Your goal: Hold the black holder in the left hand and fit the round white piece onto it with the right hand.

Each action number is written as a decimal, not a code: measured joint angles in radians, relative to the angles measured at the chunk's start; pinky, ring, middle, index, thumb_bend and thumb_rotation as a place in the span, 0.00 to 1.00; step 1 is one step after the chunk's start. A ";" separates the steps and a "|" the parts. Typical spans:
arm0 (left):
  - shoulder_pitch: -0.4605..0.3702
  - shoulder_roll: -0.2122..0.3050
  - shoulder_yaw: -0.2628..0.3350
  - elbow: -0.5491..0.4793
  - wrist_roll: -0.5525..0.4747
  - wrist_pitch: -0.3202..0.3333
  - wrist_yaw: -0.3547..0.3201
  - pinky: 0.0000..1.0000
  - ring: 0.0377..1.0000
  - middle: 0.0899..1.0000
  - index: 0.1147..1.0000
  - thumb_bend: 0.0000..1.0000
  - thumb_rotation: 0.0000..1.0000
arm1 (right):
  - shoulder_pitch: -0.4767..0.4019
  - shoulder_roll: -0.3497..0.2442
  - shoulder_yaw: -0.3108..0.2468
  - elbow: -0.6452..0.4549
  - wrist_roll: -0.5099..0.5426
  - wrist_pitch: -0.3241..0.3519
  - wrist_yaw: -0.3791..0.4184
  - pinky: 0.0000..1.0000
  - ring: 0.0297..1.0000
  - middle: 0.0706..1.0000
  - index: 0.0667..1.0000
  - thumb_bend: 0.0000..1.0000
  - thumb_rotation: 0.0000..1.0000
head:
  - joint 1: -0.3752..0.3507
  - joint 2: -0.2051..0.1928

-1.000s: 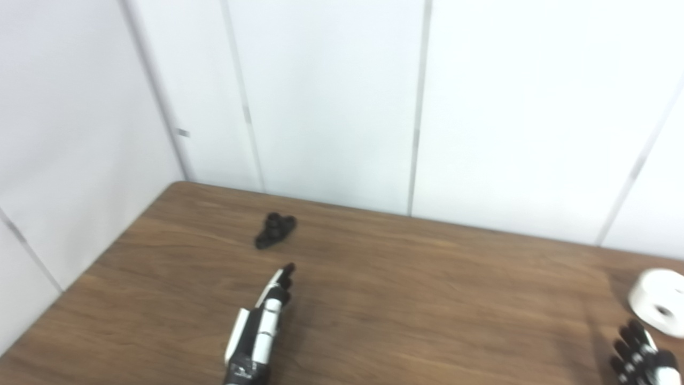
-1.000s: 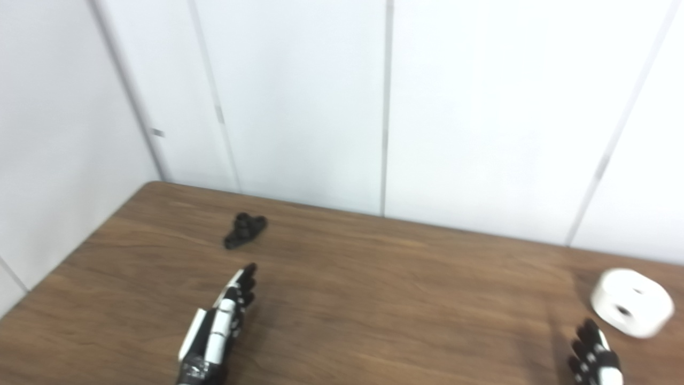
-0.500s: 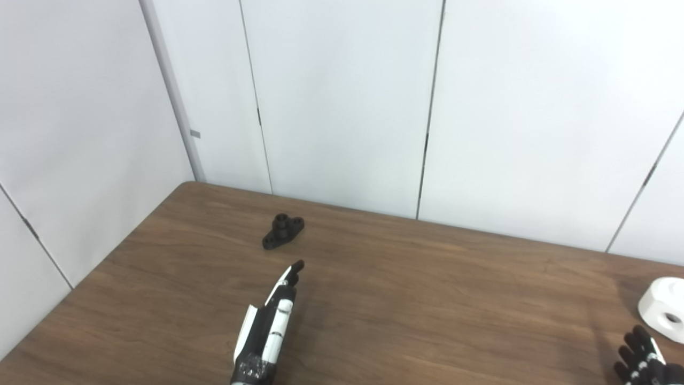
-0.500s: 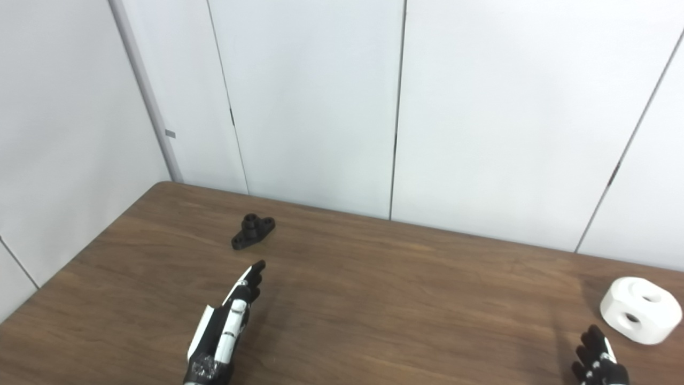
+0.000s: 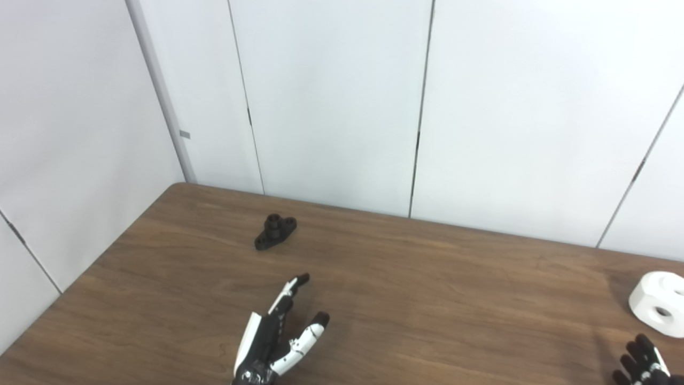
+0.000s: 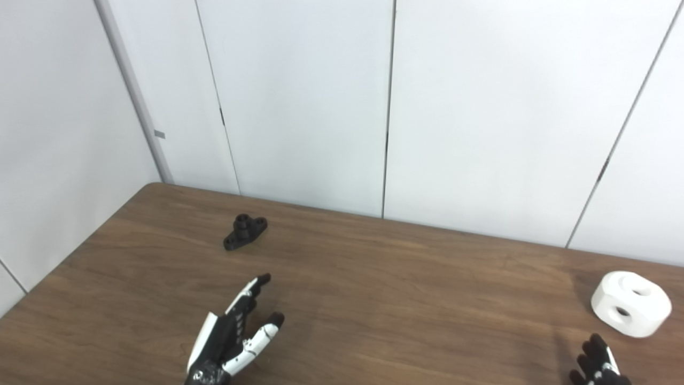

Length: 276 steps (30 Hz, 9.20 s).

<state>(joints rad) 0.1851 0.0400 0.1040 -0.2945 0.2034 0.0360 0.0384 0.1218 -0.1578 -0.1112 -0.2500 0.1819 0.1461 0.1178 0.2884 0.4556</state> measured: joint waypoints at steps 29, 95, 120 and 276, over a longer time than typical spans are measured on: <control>-0.366 0.308 0.014 0.304 0.429 0.222 0.122 1.00 1.00 0.94 0.76 0.92 0.32 | 0.004 0.003 0.011 0.005 -0.014 -0.020 -0.010 1.00 1.00 1.00 1.00 0.70 1.00 | -0.025 0.009; -0.682 0.371 -0.164 0.830 0.393 0.359 0.192 1.00 0.99 0.91 0.70 0.84 0.32 | 0.013 0.020 0.026 -0.054 -0.034 0.054 -0.041 1.00 1.00 1.00 1.00 0.57 1.00 | -0.055 0.025; -0.688 0.382 -0.179 0.859 0.375 0.327 0.228 1.00 0.97 0.84 0.42 0.53 0.06 | 0.012 0.020 0.024 -0.068 -0.033 0.079 -0.041 1.00 1.00 1.00 1.00 0.55 1.00 | -0.067 0.021; -0.182 0.231 -0.524 0.077 0.729 0.063 -0.064 1.00 0.87 0.76 0.42 0.52 0.05 | -0.122 -0.025 -0.024 -0.231 -0.337 0.306 -0.170 0.92 0.90 0.87 0.81 0.78 0.36 | -0.518 0.232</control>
<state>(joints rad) 0.0036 0.2708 -0.4202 -0.2172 0.9322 0.0992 -0.0259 0.0001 -0.1832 -0.1348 -0.4807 -0.1548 0.4517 -0.0524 -0.2299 0.6873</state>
